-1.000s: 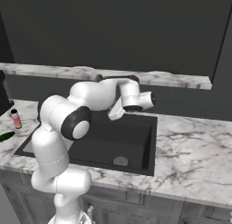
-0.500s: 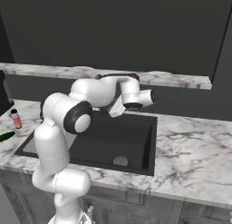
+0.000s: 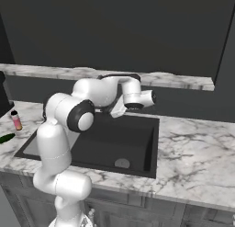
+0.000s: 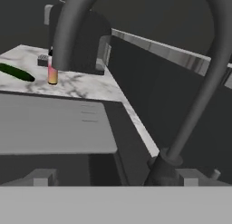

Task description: Turn on the sink faucet. Then move the cucumber from the counter to the sink. Turn off the sink. Move the vegetable from the sink to the pot next to the stove. Finally move the pot to the rear left burner.

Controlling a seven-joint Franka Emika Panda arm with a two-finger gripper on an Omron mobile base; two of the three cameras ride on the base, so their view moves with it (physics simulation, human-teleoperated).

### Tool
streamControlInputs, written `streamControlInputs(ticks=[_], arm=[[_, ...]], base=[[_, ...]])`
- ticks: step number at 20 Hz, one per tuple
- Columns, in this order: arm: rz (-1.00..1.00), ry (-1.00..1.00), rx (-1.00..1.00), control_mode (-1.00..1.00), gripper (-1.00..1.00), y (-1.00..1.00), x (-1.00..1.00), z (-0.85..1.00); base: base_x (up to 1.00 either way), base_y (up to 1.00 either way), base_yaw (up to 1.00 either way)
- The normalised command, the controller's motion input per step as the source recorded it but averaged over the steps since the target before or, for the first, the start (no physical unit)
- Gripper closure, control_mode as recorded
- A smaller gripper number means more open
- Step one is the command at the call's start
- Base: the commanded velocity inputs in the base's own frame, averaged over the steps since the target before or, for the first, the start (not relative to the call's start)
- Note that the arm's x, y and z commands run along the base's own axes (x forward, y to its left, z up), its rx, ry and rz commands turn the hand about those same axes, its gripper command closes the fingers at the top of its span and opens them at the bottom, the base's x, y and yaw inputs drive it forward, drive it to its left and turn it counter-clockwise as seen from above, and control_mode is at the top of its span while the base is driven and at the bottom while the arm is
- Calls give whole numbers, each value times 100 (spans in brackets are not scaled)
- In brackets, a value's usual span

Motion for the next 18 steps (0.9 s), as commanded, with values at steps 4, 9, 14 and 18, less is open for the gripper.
streamControlInputs(ticks=[4, 9, 14, 18], arm=[[0, -1, 0, -100, -100, 8, 23, -6], [0, -1, 0, -100, -100, 5, 29, -7], [0, -2, 0, -100, -100, 2, 27, -9], [0, -2, 0, -100, -100, 0, 23, -8]], base=[[0, 0, 0], [0, 0, 0], [0, 0, 0], [0, 0, 0]])
